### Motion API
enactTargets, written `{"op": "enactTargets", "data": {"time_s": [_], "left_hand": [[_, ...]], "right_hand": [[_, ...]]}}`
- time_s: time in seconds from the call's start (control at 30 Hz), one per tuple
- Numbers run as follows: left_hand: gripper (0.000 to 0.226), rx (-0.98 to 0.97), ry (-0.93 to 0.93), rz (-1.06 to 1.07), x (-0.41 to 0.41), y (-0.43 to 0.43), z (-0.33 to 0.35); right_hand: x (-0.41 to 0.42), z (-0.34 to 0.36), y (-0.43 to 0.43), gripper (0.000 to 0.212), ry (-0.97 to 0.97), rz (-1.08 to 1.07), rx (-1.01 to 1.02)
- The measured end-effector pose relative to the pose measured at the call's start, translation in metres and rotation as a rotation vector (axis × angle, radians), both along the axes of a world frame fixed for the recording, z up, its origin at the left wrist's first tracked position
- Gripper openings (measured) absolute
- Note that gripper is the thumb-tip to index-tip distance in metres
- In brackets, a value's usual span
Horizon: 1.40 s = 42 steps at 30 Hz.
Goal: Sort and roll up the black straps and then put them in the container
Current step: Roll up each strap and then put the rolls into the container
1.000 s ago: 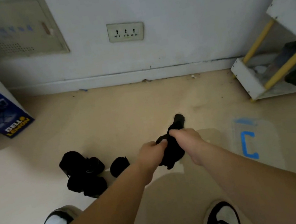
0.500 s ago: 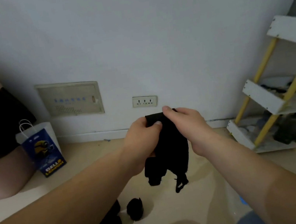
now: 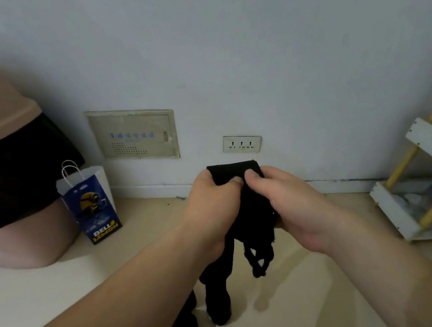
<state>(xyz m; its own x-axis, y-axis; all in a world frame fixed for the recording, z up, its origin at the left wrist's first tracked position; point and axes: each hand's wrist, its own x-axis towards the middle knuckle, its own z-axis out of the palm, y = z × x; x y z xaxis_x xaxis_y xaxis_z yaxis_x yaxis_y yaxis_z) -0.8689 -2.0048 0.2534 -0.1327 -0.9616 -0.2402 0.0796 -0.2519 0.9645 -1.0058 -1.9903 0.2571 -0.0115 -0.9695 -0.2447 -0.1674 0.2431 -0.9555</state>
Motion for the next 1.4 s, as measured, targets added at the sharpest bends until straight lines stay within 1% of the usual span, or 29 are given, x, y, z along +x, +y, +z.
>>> {"op": "enactTargets", "data": {"time_s": [0.1,0.17,0.2,0.37,0.43,0.5,0.57,0.63,0.67,0.73,0.77,0.83,0.9,0.93,1.0,1.03,1.07,1.1,1.13,1.17,1.2,1.23,1.33,1.4], "left_hand": [[0.017,0.018,-0.034,0.104,-0.003,-0.014,-0.007],[0.020,0.037,-0.021,0.118,-0.006,-0.021,-0.011],[0.020,0.053,-0.001,0.118,-0.007,-0.024,-0.012],[0.021,0.141,0.035,0.057,-0.011,-0.033,-0.013],[0.031,0.153,-0.023,0.011,-0.012,-0.039,-0.013],[0.039,0.119,-0.108,-0.040,-0.013,-0.044,-0.015],[0.037,0.018,-0.227,-0.079,-0.016,-0.045,-0.014],[0.024,-0.145,-0.406,-0.088,-0.018,-0.049,-0.018],[0.022,-0.218,-0.476,-0.085,-0.019,-0.050,-0.020],[0.042,-0.399,-0.582,-0.126,-0.018,-0.051,-0.024],[0.050,-0.501,-0.600,-0.179,-0.019,-0.051,-0.027],[0.054,-0.660,-0.573,-0.288,-0.022,-0.046,-0.032],[0.050,-0.704,-0.538,-0.332,-0.027,-0.040,-0.036],[0.048,-0.694,-0.531,-0.325,-0.029,-0.038,-0.037],[0.041,-0.615,-0.475,-0.267,-0.032,-0.035,-0.037],[0.032,-0.529,-0.396,-0.220,-0.034,-0.034,-0.036],[0.022,-0.426,-0.283,-0.182,-0.037,-0.033,-0.034],[0.018,-0.325,-0.182,-0.158,-0.039,-0.030,-0.031],[0.018,-0.234,-0.098,-0.156,-0.041,-0.027,-0.028],[0.020,-0.173,-0.046,-0.174,-0.042,-0.025,-0.027],[0.021,-0.136,-0.017,-0.196,-0.042,-0.023,-0.026],[0.023,-0.123,-0.004,-0.215,-0.042,-0.022,-0.025],[0.025,-0.107,0.004,-0.231,-0.041,-0.022,-0.024],[0.026,-0.103,-0.009,-0.253,-0.040,-0.022,-0.024]], "right_hand": [[-0.001,-0.005,-0.006,0.027,0.159,0.039,-0.011],[0.000,-0.010,-0.013,0.027,0.270,0.053,-0.026],[0.001,-0.011,-0.015,0.025,0.290,0.048,-0.035],[-0.001,-0.014,-0.026,0.014,0.161,0.028,-0.079],[-0.006,-0.015,-0.031,0.013,0.073,-0.016,-0.072],[-0.015,-0.014,-0.035,0.013,-0.039,-0.078,-0.051],[-0.025,-0.012,-0.039,0.012,-0.125,-0.159,-0.023],[-0.035,-0.010,-0.041,0.010,-0.186,-0.232,0.023],[-0.039,-0.009,-0.041,0.011,-0.210,-0.257,0.054],[-0.046,-0.008,-0.038,0.013,-0.255,-0.288,0.120],[-0.048,-0.007,-0.037,0.014,-0.280,-0.295,0.149],[-0.054,-0.008,-0.034,0.013,-0.318,-0.294,0.187],[-0.060,-0.009,-0.032,0.014,-0.296,-0.277,0.213],[-0.063,-0.009,-0.029,0.017,-0.281,-0.252,0.228],[-0.067,-0.009,-0.025,0.040,-0.259,-0.177,0.228],[-0.071,-0.010,-0.024,0.053,-0.241,-0.172,0.200],[-0.074,-0.010,-0.023,0.061,-0.213,-0.200,0.153],[-0.077,-0.009,-0.023,0.063,-0.187,-0.244,0.095],[-0.080,-0.009,-0.023,0.058,-0.173,-0.275,0.038],[-0.082,-0.008,-0.023,0.049,-0.177,-0.286,-0.009],[-0.083,-0.008,-0.021,0.037,-0.186,-0.277,-0.043],[-0.084,-0.009,-0.020,0.030,-0.175,-0.252,-0.071],[-0.082,-0.015,-0.016,0.026,-0.048,-0.146,-0.100],[-0.077,-0.017,-0.014,0.031,0.012,-0.114,-0.079]]}}
